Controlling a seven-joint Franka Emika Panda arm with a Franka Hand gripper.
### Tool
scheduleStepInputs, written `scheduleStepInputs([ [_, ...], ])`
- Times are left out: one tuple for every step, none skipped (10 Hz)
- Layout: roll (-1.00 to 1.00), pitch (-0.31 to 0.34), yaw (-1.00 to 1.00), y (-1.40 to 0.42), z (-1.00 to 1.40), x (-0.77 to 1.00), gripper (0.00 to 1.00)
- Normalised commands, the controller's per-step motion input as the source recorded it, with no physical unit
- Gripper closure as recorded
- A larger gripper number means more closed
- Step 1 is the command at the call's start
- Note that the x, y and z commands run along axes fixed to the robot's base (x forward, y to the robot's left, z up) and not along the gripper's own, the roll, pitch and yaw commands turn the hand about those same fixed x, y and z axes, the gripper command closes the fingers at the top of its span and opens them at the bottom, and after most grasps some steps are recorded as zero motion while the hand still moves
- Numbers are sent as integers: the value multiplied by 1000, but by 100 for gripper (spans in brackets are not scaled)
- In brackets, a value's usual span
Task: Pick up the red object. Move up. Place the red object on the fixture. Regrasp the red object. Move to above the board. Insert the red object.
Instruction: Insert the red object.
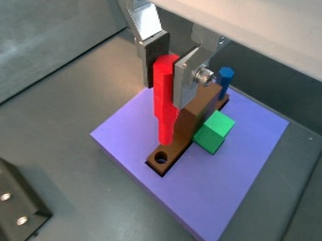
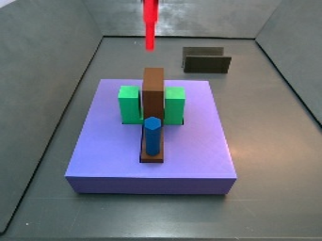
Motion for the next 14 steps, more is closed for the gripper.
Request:
scheduleStepInputs([
  [-81,-116,0,0,-769,83,100],
  [-57,-54,0,0,-774,186,100],
  [0,0,0,0,-426,246,100],
  [137,46,143,-14,-83,231,100],
  [169,0,143,0,-171,109,100],
  [167,-63,86,0,-300,0,100],
  [121,-83,54,0,-311,0,100],
  [60,-79,40,0,-291,0,100],
  [1,-61,14,0,-249,0,100],
  [0,-41,6,0,-243,0,100],
  [0,-36,0,0,-174,0,100],
  [0,-43,0,0,-140,0,100],
  [0,-39,0,0,-126,-23,100],
  [0,-49,0,-17,-80,-71,100],
])
